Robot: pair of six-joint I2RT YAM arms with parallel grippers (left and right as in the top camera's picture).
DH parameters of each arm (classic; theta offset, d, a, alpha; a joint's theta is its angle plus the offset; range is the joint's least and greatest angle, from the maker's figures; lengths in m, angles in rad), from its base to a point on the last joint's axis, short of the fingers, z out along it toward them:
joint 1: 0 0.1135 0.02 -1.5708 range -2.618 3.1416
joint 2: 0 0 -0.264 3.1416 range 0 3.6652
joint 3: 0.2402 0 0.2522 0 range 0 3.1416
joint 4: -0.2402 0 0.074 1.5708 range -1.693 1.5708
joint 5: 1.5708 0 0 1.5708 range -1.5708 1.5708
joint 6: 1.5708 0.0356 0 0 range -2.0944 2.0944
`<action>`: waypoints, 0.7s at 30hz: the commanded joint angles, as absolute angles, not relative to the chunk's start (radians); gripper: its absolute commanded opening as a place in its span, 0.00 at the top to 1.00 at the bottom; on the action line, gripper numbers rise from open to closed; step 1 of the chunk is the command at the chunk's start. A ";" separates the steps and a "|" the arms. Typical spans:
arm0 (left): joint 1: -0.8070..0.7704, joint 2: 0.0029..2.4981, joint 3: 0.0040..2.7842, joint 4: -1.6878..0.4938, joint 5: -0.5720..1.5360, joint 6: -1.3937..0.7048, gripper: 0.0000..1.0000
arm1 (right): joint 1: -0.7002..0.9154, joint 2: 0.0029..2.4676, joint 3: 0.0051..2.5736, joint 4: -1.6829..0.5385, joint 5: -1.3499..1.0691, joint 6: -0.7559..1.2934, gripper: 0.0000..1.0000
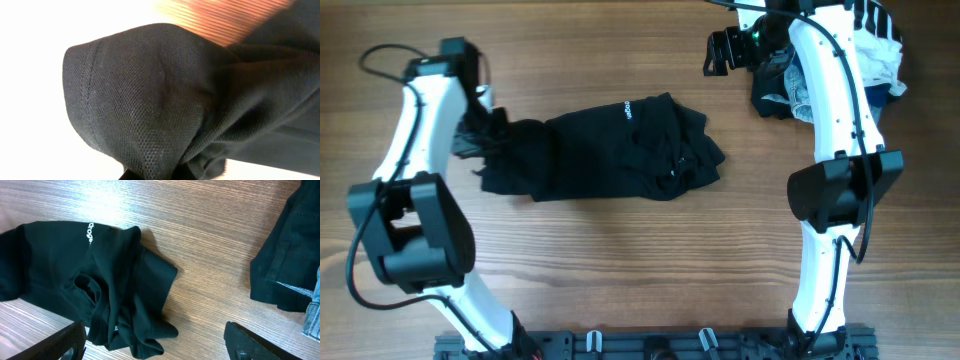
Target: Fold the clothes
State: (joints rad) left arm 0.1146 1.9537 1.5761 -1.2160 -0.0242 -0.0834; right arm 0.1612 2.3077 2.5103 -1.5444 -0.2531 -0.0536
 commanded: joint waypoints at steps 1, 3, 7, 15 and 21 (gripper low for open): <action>0.177 1.915 1.591 -1.199 -0.073 0.073 0.96 | 0.167 2.300 2.513 -1.546 -0.249 -0.051 0.11; 0.197 1.915 1.591 -1.186 -0.081 0.079 0.96 | 0.167 2.300 2.513 -1.544 -0.249 -0.051 0.12; 0.215 1.915 1.591 -1.170 -0.135 0.101 0.96 | 0.167 2.300 2.513 -1.541 -0.249 -0.051 0.11; 0.213 1.915 1.591 -1.143 -0.302 0.069 0.96 | 0.167 2.300 2.511 -1.522 -0.249 -0.051 0.10; 0.161 1.915 1.591 -1.144 -0.048 0.063 0.96 | 0.167 2.300 2.511 -1.521 -0.249 -0.051 0.10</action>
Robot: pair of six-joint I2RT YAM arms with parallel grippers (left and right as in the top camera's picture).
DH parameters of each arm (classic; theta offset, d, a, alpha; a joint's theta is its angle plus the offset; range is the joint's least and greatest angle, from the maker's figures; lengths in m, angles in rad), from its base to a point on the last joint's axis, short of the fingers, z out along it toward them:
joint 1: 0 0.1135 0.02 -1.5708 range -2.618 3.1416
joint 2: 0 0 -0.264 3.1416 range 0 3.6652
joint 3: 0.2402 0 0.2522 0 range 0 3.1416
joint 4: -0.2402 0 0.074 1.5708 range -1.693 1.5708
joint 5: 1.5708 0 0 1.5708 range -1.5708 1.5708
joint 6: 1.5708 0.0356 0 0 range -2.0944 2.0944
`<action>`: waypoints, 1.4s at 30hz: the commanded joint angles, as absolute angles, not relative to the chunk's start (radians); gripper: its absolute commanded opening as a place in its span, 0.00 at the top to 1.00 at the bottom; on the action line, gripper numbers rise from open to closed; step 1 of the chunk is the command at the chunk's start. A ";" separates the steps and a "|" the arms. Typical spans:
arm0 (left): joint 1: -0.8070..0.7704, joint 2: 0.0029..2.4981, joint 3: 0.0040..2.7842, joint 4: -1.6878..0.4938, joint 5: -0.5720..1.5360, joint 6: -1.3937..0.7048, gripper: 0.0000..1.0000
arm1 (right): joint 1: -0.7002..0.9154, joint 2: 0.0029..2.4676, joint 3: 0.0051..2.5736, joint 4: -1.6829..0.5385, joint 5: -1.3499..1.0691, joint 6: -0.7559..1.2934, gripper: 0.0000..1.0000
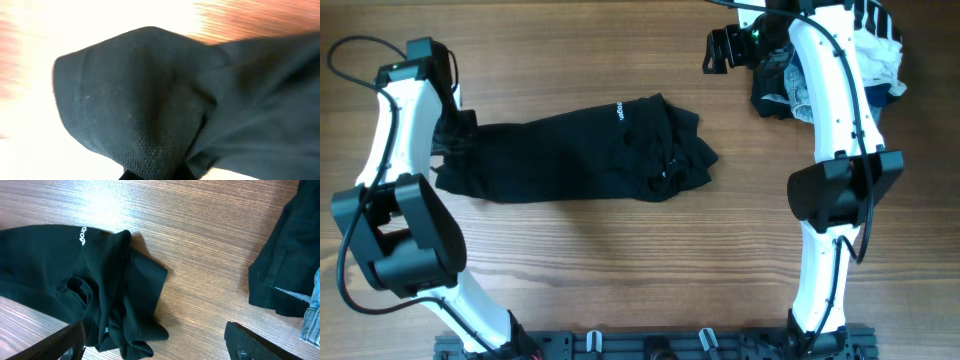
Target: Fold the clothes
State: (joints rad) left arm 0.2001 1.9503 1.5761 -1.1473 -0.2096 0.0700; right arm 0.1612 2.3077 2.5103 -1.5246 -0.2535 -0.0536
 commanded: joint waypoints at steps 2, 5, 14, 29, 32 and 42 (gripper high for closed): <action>0.133 1.915 1.591 -1.144 0.037 0.062 0.96 | 0.167 2.300 2.511 -1.522 -0.249 -0.052 0.10; 0.068 1.915 1.591 -1.137 0.113 -0.016 0.96 | 0.167 2.300 2.511 -1.522 -0.249 -0.052 0.10; -0.131 1.915 1.591 -1.115 0.154 -0.065 0.73 | 0.167 2.300 2.511 -1.523 -0.249 -0.052 0.10; -0.113 1.913 1.722 -1.222 0.202 -0.143 0.00 | 0.125 2.300 2.439 -1.609 -0.451 -0.182 0.10; -0.089 1.904 1.803 -1.308 0.202 -0.143 0.00 | 0.124 2.300 2.317 -1.609 -0.455 -0.209 0.14; -0.060 1.884 1.822 -1.349 0.185 -0.139 0.00 | 0.125 2.299 1.946 -1.478 -0.662 -0.314 0.00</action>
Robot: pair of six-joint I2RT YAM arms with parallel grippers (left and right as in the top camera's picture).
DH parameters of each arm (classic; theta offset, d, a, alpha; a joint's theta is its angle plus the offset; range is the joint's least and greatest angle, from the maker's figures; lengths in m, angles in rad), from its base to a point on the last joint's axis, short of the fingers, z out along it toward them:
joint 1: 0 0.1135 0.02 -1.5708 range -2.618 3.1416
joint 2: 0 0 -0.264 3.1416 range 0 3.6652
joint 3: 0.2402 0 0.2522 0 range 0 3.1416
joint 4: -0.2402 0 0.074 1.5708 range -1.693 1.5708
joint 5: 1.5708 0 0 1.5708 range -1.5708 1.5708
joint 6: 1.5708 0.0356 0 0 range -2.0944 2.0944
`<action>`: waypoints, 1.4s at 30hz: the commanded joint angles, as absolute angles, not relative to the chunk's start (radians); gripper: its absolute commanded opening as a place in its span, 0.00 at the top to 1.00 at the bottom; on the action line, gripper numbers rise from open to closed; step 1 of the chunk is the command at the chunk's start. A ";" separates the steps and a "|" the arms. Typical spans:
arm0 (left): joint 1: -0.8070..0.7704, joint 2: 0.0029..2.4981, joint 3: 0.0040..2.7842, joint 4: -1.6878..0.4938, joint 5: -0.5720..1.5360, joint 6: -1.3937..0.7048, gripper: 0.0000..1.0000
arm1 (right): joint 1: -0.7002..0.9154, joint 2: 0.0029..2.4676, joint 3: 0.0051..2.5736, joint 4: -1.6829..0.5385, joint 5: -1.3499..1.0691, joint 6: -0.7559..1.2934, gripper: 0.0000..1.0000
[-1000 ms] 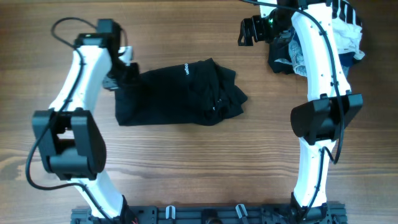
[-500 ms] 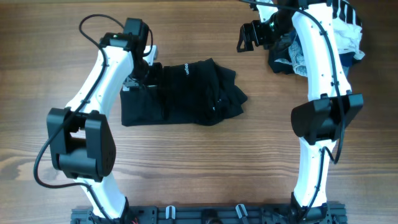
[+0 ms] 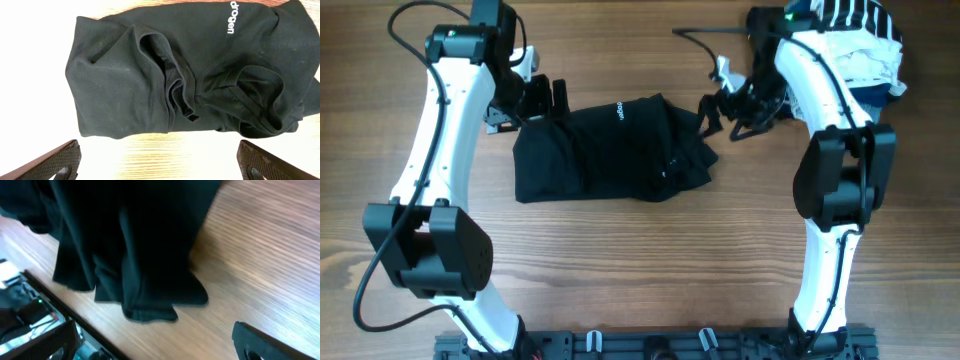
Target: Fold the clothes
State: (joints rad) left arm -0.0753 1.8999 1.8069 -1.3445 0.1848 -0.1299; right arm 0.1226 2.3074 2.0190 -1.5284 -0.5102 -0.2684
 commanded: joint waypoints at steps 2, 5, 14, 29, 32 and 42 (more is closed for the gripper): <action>-0.047 1.884 1.822 -1.357 0.185 -0.139 0.00 | 0.125 2.299 1.904 -1.444 -0.722 -0.313 0.00; -0.033 1.884 1.822 -1.359 0.183 -0.139 0.00 | 0.125 2.299 1.852 -1.404 -0.730 -0.294 0.00; -0.010 1.884 1.821 -1.351 0.151 -0.139 0.00 | 0.162 2.299 1.714 -1.094 -0.670 -0.044 0.11; 0.013 1.884 1.821 -1.315 0.129 -0.139 0.00 | 0.166 2.093 1.714 -1.068 -0.529 0.055 0.96; 0.033 1.884 1.822 -1.309 0.125 -0.135 0.00 | 0.101 2.019 1.716 -1.099 -0.481 0.040 0.96; 0.151 1.884 1.821 -1.298 0.032 -0.135 0.00 | 0.044 1.963 1.768 -1.193 -0.459 -0.104 0.96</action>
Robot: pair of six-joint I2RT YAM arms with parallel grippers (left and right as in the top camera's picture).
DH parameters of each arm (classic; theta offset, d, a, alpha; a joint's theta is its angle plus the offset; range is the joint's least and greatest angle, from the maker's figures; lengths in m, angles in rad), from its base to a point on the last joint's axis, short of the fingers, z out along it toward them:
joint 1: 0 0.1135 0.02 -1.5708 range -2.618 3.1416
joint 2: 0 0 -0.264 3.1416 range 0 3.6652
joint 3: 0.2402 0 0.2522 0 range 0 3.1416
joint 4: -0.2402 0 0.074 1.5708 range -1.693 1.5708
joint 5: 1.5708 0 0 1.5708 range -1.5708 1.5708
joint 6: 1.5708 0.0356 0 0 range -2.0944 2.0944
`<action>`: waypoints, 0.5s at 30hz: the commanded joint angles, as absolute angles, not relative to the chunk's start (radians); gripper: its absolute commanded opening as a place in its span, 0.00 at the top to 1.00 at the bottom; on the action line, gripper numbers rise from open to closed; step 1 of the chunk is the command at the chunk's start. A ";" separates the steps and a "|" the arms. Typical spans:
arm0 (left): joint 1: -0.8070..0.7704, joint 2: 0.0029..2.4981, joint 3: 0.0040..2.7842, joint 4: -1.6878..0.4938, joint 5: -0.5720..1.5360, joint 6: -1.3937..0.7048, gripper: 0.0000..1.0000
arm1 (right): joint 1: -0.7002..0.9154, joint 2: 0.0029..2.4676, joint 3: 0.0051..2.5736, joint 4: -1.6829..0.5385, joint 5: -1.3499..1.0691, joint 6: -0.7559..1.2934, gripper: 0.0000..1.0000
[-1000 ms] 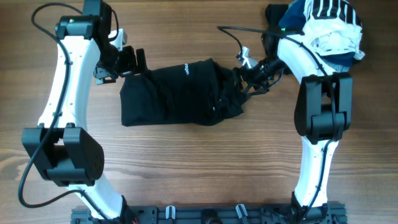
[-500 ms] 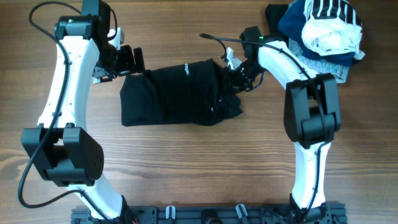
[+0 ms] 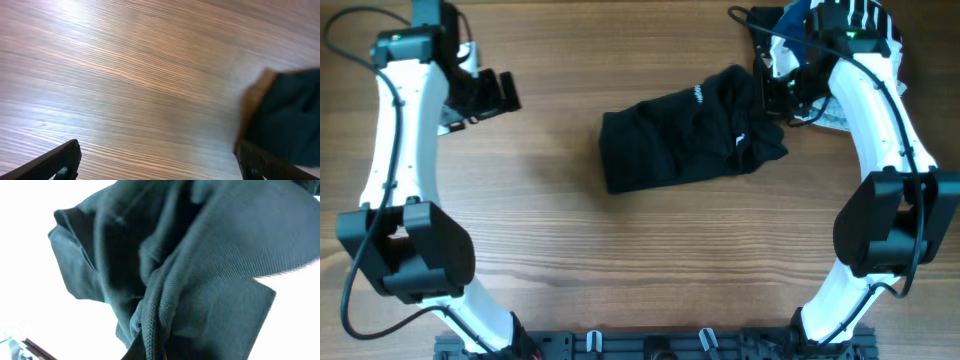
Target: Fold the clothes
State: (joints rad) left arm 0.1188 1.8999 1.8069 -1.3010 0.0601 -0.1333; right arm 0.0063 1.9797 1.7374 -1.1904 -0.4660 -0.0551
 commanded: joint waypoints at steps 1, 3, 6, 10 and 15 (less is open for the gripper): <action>0.157 1.884 1.821 -1.298 0.032 -0.135 0.00 | 0.057 1.963 1.768 -1.190 -0.459 -0.102 0.96; 0.166 1.884 1.821 -1.298 0.032 -0.136 0.00 | 0.086 1.963 1.768 -1.179 -0.459 -0.096 0.96; 0.167 1.885 1.819 -1.297 0.032 -0.135 0.00 | 0.141 1.963 1.768 -1.144 -0.459 -0.056 0.96; 0.167 1.885 1.819 -1.297 0.032 -0.135 0.00 | 0.230 1.964 1.768 -1.069 -0.459 -0.006 0.96; 0.167 1.885 1.819 -1.297 0.032 -0.136 0.00 | 0.355 1.974 1.768 -0.981 -0.418 0.054 0.96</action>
State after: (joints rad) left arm 0.1638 1.8999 1.8069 -1.3010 0.0452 -0.1337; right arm 0.2768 1.9797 1.7412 -1.0191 -0.4431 -0.0048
